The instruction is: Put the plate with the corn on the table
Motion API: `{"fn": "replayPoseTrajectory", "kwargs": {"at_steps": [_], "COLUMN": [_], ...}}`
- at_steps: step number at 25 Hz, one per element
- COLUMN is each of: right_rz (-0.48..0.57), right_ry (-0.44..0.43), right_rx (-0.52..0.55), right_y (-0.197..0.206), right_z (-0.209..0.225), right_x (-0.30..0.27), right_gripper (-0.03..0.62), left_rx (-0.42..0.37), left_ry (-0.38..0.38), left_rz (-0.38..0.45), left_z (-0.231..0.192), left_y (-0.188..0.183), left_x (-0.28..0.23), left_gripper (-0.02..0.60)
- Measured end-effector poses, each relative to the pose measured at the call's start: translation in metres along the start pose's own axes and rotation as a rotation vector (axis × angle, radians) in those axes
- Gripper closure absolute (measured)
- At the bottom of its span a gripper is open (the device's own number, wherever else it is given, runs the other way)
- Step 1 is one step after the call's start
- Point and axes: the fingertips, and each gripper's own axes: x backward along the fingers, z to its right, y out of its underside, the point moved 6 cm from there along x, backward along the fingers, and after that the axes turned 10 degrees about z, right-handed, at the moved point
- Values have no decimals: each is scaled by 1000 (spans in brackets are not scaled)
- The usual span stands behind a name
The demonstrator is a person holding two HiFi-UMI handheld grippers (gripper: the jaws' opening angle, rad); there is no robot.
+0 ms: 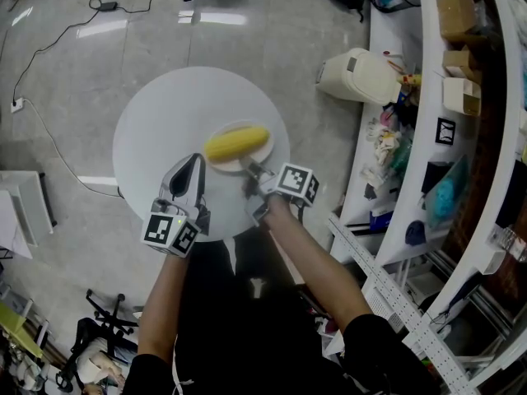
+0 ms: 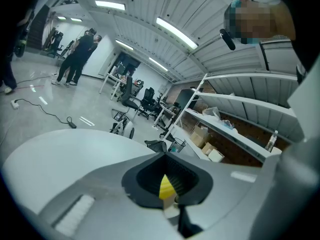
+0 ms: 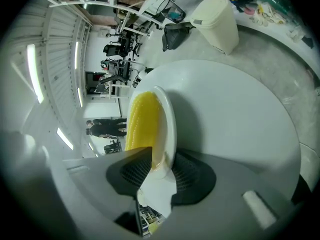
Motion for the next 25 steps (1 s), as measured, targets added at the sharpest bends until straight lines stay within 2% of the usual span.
{"fn": "replayPoseTrajectory", "kwargs": {"at_steps": [5,15,25], "right_rz": [-35,-64,-135], "right_ry": [5,41,58], "right_rx": [8,15,36], "right_y": [0,1,7], "right_z": [-2,-1,2], "right_x": [0,3,5], "right_gripper": [447,424,405], "left_rx": [4,16,13], "left_ry": [-2,1,7], "left_rz": [5,7,4], "left_z": [-2,0,2], "left_y": [-1,-2,-3], "left_x": [2,5,6], "left_gripper": [578,578,578]}}
